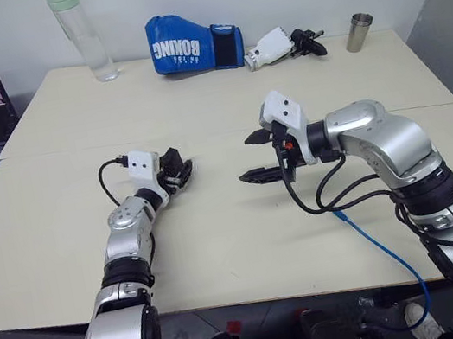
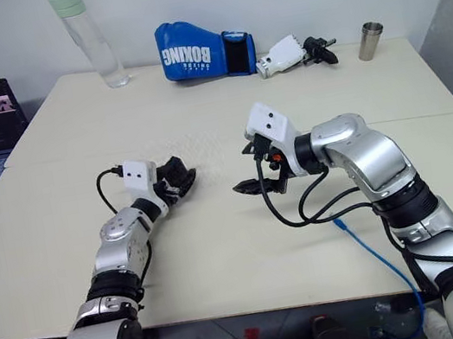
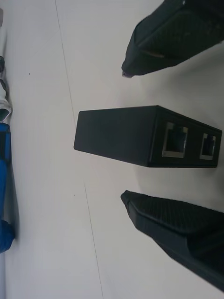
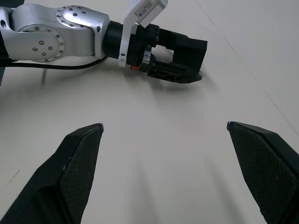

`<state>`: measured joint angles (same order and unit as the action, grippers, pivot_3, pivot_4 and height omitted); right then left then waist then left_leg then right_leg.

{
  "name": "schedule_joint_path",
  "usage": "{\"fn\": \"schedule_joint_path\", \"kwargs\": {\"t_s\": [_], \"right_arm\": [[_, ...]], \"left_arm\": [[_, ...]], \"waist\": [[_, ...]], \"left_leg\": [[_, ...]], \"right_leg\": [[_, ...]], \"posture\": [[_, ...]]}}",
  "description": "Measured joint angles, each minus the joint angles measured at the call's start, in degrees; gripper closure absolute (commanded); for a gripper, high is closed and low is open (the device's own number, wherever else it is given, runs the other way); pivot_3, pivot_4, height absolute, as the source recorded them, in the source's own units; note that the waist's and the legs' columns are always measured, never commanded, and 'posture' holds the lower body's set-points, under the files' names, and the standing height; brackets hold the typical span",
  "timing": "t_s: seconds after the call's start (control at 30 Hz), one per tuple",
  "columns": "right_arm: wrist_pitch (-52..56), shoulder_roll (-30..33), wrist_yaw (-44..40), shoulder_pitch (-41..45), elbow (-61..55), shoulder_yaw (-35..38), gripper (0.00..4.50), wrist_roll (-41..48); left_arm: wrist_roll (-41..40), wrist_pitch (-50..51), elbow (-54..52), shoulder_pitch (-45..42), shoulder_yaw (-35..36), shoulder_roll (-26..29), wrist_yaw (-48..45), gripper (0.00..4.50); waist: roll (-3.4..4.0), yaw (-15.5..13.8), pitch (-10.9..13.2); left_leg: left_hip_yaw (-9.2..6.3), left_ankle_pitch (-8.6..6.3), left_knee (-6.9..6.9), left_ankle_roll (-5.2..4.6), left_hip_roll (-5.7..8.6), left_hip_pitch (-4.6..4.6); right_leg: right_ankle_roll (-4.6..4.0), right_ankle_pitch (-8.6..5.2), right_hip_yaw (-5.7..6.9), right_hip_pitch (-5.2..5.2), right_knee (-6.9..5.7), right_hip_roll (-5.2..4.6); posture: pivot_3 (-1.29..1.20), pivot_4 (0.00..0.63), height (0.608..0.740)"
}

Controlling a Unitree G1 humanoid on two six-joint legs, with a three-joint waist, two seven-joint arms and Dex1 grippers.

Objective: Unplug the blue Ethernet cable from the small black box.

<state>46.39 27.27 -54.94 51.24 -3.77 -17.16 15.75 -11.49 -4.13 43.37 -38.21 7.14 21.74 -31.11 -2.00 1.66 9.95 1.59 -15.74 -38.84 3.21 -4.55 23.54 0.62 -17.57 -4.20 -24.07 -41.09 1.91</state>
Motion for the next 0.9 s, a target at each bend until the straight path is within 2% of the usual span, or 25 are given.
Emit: {"fn": "schedule_joint_path", "kwargs": {"t_s": [0.17,0.4,0.53,0.7,0.9], "right_arm": [[0.5,0.4,0.0,0.0,-0.7,0.0,0.00,0.0],[2.3,2.1,0.1,-1.1,-3.5,0.4,0.00,1.2],[2.3,4.0,-0.1,-2.6,-5.2,1.6,0.00,1.9],[-0.2,10.4,-4.1,-9.5,-10.2,5.6,0.00,5.1],[-3.8,17.9,-9.1,-16.1,-12.5,10.4,0.00,8.2]], "left_arm": [[0.0,2.2,-7.8,4.8,0.0,1.5,-0.7,0.01],[-1.2,11.8,-24.8,12.0,1.7,7.7,-0.2,0.01],[-4.1,20.3,-33.6,14.6,1.9,12.8,-5.3,0.01],[-8.5,28.7,-43.9,17.8,1.9,24.3,-16.2,0.01],[-13.3,32.4,-46.8,18.2,4.8,33.5,-26.3,0.01]], "waist": [[0.00,0.0,0.0],[0.00,0.1,0.0],[0.00,0.0,0.0],[-0.02,-0.1,0.0],[0.08,0.1,0.1]], "left_leg": [[-0.03,0.00,0.00,0.00,-0.01,0.01],[-0.10,0.00,-0.01,0.01,-0.03,0.04],[-0.10,0.01,-0.01,0.01,0.02,0.04],[-0.17,0.00,0.00,0.01,0.00,0.17],[-0.14,0.00,0.00,-0.01,0.01,0.10]], "right_leg": [[0.00,0.00,0.03,0.00,-0.01,-0.02],[0.00,0.00,0.08,0.01,-0.01,-0.06],[0.00,0.00,0.10,0.02,0.00,-0.07],[-0.01,-0.02,0.16,-0.01,0.14,-0.06],[0.00,-0.03,0.15,0.00,0.09,-0.03]], "posture": [[0.00,0.150,0.740],[0.00,0.150,0.740],[0.00,0.150,0.740],[0.00,0.150,0.740],[0.00,0.150,0.740]]}}
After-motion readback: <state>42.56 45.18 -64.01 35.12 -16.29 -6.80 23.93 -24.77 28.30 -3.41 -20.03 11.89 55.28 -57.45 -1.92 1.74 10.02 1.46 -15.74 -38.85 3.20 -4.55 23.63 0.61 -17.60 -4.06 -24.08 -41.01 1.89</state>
